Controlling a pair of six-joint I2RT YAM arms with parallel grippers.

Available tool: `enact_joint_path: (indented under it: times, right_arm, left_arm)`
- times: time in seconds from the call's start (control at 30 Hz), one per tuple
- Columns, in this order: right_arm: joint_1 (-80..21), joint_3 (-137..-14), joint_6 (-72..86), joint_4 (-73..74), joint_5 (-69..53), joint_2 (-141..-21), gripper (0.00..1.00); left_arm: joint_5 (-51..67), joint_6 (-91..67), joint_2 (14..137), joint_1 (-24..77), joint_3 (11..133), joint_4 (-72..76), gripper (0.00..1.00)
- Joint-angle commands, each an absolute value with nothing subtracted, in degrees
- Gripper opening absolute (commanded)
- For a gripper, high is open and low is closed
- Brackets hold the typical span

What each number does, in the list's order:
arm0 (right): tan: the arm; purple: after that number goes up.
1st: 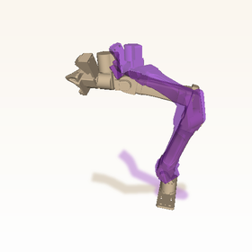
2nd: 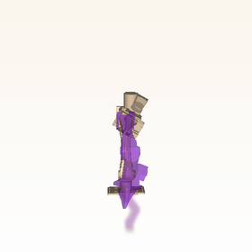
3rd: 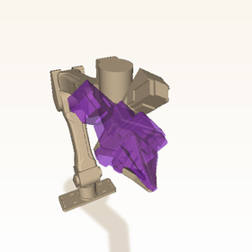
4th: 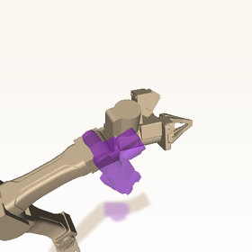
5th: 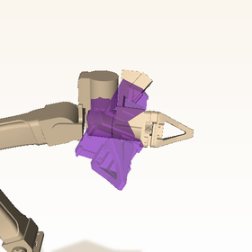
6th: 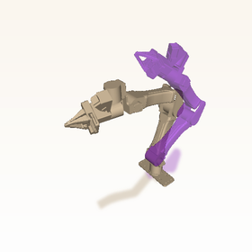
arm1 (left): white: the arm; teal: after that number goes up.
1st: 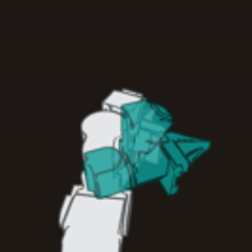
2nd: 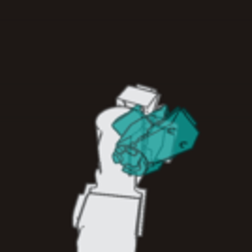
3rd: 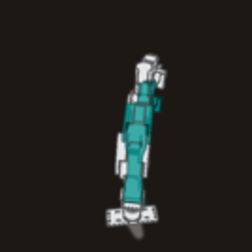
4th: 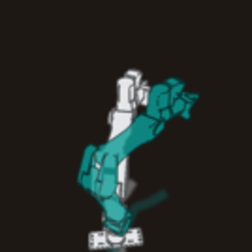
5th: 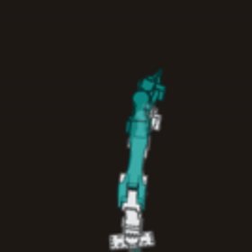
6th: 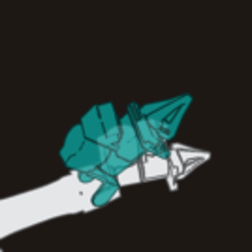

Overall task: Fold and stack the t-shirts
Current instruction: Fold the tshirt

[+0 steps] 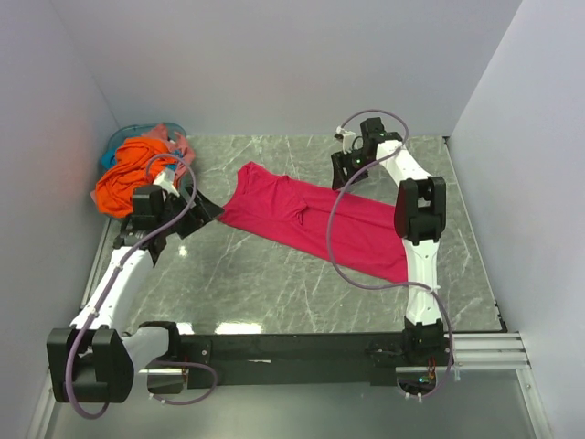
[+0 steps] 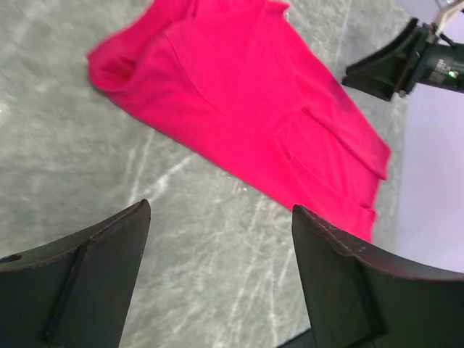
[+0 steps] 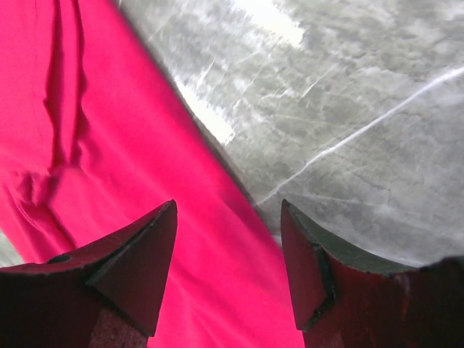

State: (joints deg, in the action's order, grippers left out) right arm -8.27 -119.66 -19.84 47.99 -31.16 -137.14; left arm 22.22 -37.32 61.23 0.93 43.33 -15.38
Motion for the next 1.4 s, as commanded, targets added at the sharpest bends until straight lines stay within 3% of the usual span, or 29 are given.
enact_joint_path:
  times: [0.0,0.23,0.57,0.8,0.97,1.0,1.1,1.37]
  right_arm:
    - [-8.96,-121.12,-11.08,43.25,-30.23,-135.62,0.66]
    - [-10.72,-130.51,-13.45,51.50,-31.73,-142.73,0.62]
    - [-11.78,-131.04,-14.76,54.92,-30.59,-144.31,0.61]
    - [-12.57,-131.75,-16.97,57.48,-31.29,-145.90,0.45]
    - [-12.22,-133.85,-15.82,56.34,-30.50,-145.90,0.21]
    - [-12.22,-134.12,-15.21,55.90,-29.45,-145.90,0.11]
    - [-11.78,-133.95,-12.76,53.63,-26.30,-145.46,0.00]
    - [-6.51,-131.49,-4.75,46.86,-22.68,-143.18,0.00]
  left_arm:
    - [27.24,-41.65,62.04,0.79,40.88,-7.74,0.84]
    - [28.48,-43.42,65.74,0.79,39.11,-5.01,0.82]
    - [27.69,-43.77,63.72,0.79,39.11,-6.77,0.82]
    - [27.25,-44.03,62.23,0.79,38.76,-7.47,0.82]
    - [27.25,-44.47,61.88,0.88,38.50,-7.82,0.82]
    - [27.16,-44.30,61.79,0.88,38.50,-8.08,0.82]
    - [26.81,-44.12,61.87,0.88,38.23,-8.26,0.82]
    - [27.86,-45.70,63.28,0.97,36.65,-5.89,0.82]
